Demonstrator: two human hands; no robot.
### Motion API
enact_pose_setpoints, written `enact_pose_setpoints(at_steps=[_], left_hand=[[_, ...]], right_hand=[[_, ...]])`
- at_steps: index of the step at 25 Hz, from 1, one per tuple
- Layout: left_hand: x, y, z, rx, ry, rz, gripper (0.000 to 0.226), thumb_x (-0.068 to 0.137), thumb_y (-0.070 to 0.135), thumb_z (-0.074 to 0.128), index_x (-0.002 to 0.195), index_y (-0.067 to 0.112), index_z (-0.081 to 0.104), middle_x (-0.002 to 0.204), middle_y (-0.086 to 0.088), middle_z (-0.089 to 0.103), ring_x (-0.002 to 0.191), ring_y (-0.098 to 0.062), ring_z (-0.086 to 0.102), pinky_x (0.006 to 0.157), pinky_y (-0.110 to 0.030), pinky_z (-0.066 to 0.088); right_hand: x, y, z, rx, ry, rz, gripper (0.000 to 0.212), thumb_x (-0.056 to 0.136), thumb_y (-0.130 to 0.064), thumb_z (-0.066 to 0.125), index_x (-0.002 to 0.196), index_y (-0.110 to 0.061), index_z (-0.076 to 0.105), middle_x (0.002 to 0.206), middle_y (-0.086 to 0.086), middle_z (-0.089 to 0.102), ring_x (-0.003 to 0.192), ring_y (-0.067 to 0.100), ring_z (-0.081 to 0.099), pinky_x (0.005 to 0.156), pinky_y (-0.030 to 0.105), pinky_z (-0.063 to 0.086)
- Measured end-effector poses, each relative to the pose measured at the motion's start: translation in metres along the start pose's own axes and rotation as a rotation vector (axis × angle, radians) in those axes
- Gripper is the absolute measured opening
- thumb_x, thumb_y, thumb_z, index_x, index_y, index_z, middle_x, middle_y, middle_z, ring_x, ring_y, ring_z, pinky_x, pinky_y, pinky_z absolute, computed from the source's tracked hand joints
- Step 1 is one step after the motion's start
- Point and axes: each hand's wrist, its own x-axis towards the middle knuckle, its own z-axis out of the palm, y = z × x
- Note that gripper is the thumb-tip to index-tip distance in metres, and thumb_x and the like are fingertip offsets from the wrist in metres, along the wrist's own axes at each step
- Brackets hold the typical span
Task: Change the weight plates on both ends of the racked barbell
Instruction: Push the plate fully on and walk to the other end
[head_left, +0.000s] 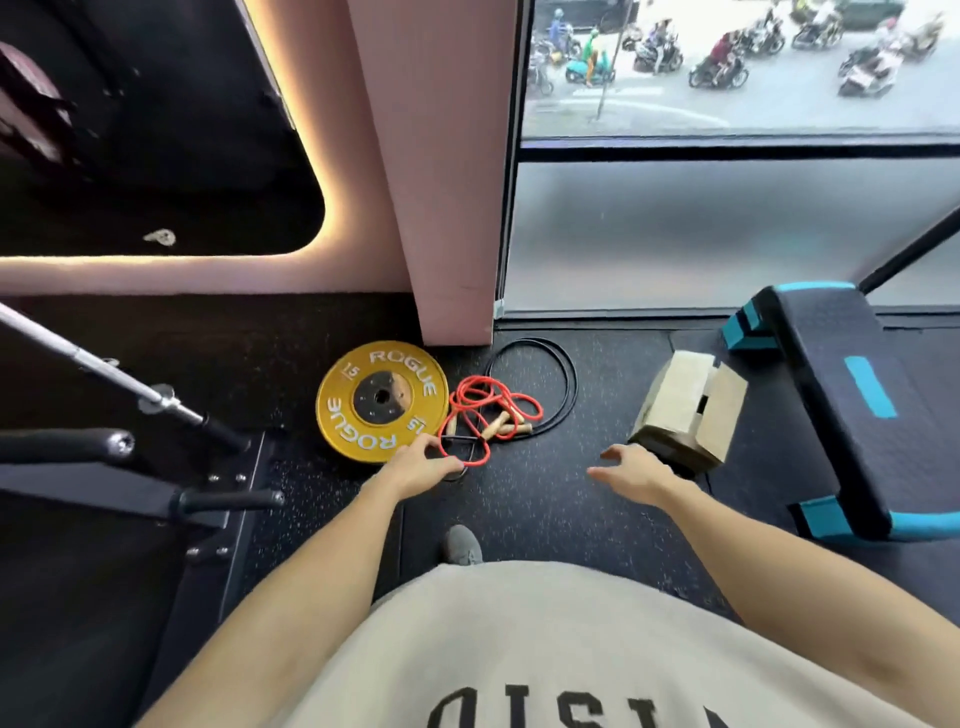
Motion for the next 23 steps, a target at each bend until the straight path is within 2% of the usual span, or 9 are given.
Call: enact_pose_setpoints(at_steps=[4, 7, 9, 13, 16, 18, 20, 23], left_hand=[[0.013, -0.016, -0.045, -0.093, 0.063, -0.081, 0.073, 0.082, 0.054, 0.069, 0.143, 0.026, 0.040, 0.149, -0.007, 0.043, 0.130, -0.026, 0.045, 0.103, -0.039, 0.038], [0.011, -0.036, -0.067, -0.198, 0.134, -0.148, 0.075, 0.080, 0.055, 0.070, 0.143, 0.028, 0.040, 0.149, -0.008, 0.042, 0.132, -0.028, 0.044, 0.108, -0.043, 0.037], [0.005, -0.047, -0.076, -0.266, 0.184, -0.206, 0.083, 0.073, 0.060, 0.069, 0.144, 0.031, 0.038, 0.151, -0.009, 0.039, 0.134, -0.029, 0.042, 0.111, -0.048, 0.035], [-0.011, -0.058, -0.087, -0.415, 0.320, -0.320, 0.079, 0.077, 0.059, 0.068, 0.144, 0.034, 0.035, 0.153, -0.010, 0.034, 0.136, -0.029, 0.040, 0.111, -0.050, 0.034], [-0.028, -0.050, -0.098, -0.557, 0.469, -0.366, 0.077, 0.084, 0.048, 0.070, 0.148, 0.031, 0.031, 0.154, -0.011, 0.035, 0.136, -0.030, 0.040, 0.108, -0.043, 0.035], [-0.040, -0.043, -0.110, -0.614, 0.581, -0.382, 0.076, 0.085, 0.046, 0.071, 0.148, 0.031, 0.032, 0.150, -0.011, 0.041, 0.129, -0.028, 0.046, 0.103, -0.040, 0.037], [-0.059, -0.030, -0.127, -0.655, 0.718, -0.394, 0.075, 0.084, 0.046, 0.072, 0.147, 0.029, 0.034, 0.139, -0.008, 0.048, 0.112, -0.023, 0.053, 0.096, -0.037, 0.041], [-0.091, -0.010, -0.146, -0.706, 0.909, -0.408, 0.081, 0.076, 0.055, 0.072, 0.145, 0.032, 0.035, 0.143, -0.002, 0.040, 0.113, -0.025, 0.056, 0.096, -0.040, 0.047]], right_hand=[[0.031, -0.080, -0.023, -0.075, -0.009, -0.130, 0.058, 0.085, -0.055, 0.063, 0.132, -0.021, 0.058, 0.133, 0.005, 0.059, 0.121, 0.026, 0.057, 0.101, 0.039, 0.045], [0.052, -0.132, -0.035, -0.145, -0.042, -0.233, 0.033, 0.084, -0.052, 0.066, 0.109, -0.029, 0.065, 0.112, 0.002, 0.064, 0.104, 0.026, 0.064, 0.089, 0.036, 0.048], [0.066, -0.160, -0.038, -0.196, -0.085, -0.303, 0.031, 0.081, -0.052, 0.069, 0.103, -0.030, 0.065, 0.106, -0.001, 0.065, 0.101, 0.026, 0.064, 0.086, 0.035, 0.048], [0.096, -0.219, -0.043, -0.354, -0.144, -0.456, 0.044, 0.078, -0.054, 0.067, 0.114, -0.029, 0.064, 0.108, 0.001, 0.064, 0.109, 0.027, 0.062, 0.092, 0.036, 0.048], [0.110, -0.272, -0.054, -0.434, -0.174, -0.613, 0.062, 0.080, -0.056, 0.068, 0.133, -0.027, 0.055, 0.132, 0.002, 0.055, 0.124, 0.025, 0.053, 0.103, 0.038, 0.043], [0.109, -0.310, -0.061, -0.452, -0.195, -0.704, 0.070, 0.083, -0.054, 0.068, 0.144, -0.028, 0.046, 0.143, 0.004, 0.047, 0.133, 0.025, 0.046, 0.108, 0.039, 0.039], [0.106, -0.350, -0.072, -0.472, -0.217, -0.826, 0.072, 0.084, -0.054, 0.068, 0.146, -0.028, 0.043, 0.146, 0.004, 0.044, 0.137, 0.025, 0.042, 0.110, 0.040, 0.037], [0.089, -0.408, -0.087, -0.487, -0.260, -1.018, 0.072, 0.084, -0.053, 0.067, 0.145, -0.026, 0.043, 0.145, 0.006, 0.045, 0.132, 0.027, 0.048, 0.111, 0.043, 0.037]])
